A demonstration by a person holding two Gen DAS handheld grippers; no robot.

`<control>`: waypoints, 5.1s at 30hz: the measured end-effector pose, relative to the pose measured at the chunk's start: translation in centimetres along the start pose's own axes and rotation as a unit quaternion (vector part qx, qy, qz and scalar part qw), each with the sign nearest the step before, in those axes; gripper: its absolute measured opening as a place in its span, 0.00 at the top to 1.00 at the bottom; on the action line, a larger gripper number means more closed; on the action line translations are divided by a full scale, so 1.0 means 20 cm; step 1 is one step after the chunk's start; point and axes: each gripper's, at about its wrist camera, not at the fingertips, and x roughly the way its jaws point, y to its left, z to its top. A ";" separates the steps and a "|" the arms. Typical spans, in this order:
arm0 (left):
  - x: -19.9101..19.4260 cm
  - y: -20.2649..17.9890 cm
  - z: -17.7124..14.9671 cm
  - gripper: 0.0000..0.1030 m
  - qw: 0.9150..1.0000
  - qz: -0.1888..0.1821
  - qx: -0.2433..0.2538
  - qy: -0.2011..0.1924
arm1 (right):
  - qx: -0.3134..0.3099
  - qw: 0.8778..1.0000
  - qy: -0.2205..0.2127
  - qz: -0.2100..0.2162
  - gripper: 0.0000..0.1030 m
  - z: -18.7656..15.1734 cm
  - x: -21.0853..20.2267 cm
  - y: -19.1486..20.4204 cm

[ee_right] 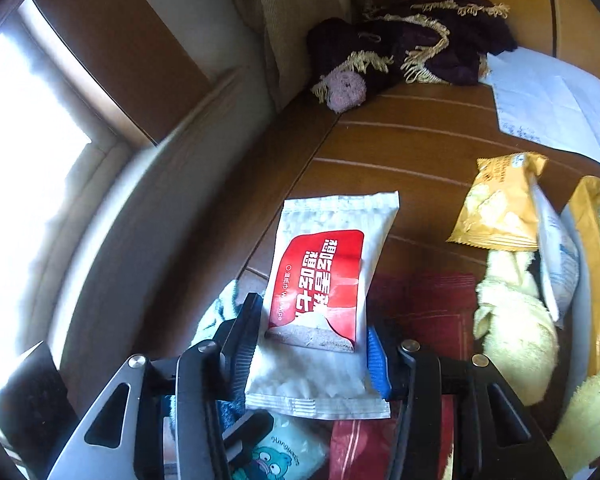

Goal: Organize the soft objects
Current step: 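Grasp the blue towel with the left tool while the right grasps the white wet-wipe pack, then carry the blue towel and wet-wipe pack over the tray with both tools, then lower the blue towel and wet-wipe pack into the tray and open both tools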

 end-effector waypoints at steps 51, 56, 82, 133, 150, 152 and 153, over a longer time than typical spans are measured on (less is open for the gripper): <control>-0.17 -0.80 -0.03 0.61 0.989 -0.130 0.061 -0.016 | 0.129 0.975 -0.173 0.061 0.54 -0.50 -0.94 -0.79; -0.09 -0.92 -0.03 0.61 0.987 -0.148 0.067 0.006 | 0.138 0.973 -0.180 0.029 0.54 -0.55 -0.98 -0.86; 0.13 -1.22 -0.20 0.61 0.982 -0.142 0.106 0.061 | 0.167 0.969 -0.168 -0.065 0.54 -0.67 -1.02 -1.08; 0.13 -1.06 -0.17 0.30 0.963 -0.241 0.050 0.106 | 0.137 0.965 -0.178 -0.133 0.42 -0.64 -1.06 -0.98; -0.12 -0.54 -0.02 0.30 0.988 -0.151 0.006 -0.012 | 0.037 0.981 -0.184 -0.037 0.41 -0.57 -0.98 -0.57; -0.13 -0.45 -0.02 0.30 0.993 -0.119 -0.002 -0.021 | 0.034 0.985 -0.170 -0.013 0.41 -0.55 -0.93 -0.53; -0.14 -0.42 -0.03 0.30 0.994 -0.107 -0.005 -0.024 | 0.033 0.986 -0.164 -0.003 0.41 -0.55 -0.90 -0.51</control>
